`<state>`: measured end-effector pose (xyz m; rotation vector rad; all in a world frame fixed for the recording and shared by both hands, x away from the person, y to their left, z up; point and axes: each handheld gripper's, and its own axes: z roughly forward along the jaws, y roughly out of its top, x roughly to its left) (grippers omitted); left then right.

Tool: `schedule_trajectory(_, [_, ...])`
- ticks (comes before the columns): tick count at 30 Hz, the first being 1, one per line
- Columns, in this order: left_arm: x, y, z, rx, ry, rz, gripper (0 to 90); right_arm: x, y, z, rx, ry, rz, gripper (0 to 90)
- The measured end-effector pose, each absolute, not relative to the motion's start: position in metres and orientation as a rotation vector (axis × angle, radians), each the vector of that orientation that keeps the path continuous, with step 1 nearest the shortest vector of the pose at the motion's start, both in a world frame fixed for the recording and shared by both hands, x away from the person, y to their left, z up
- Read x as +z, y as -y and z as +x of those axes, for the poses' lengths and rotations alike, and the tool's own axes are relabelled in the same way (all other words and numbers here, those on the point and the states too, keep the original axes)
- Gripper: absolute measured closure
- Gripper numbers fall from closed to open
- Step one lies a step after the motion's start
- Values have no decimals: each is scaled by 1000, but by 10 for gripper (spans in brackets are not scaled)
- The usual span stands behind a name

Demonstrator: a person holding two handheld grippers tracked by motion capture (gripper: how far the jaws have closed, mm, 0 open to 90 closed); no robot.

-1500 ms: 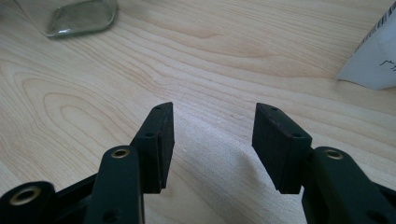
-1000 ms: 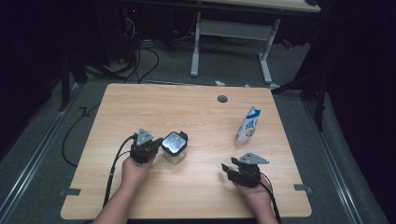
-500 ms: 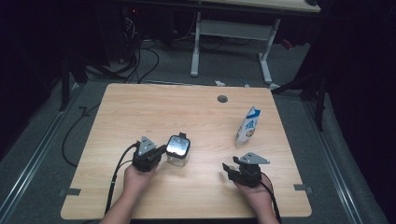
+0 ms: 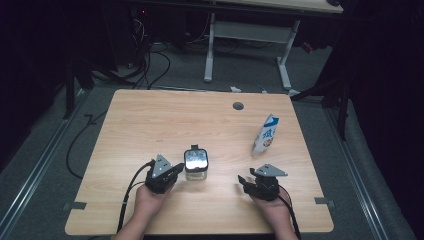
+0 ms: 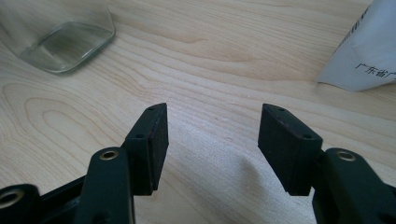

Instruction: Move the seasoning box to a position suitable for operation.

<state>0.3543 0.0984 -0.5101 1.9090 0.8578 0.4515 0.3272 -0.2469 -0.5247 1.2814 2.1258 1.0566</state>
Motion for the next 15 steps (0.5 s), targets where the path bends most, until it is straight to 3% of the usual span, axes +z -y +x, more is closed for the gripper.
schedule_trajectory(15, [-509, -85, 345, 417, -786, 1928, 898, -524, 246, 326, 1045, -2132, 1259, 465])
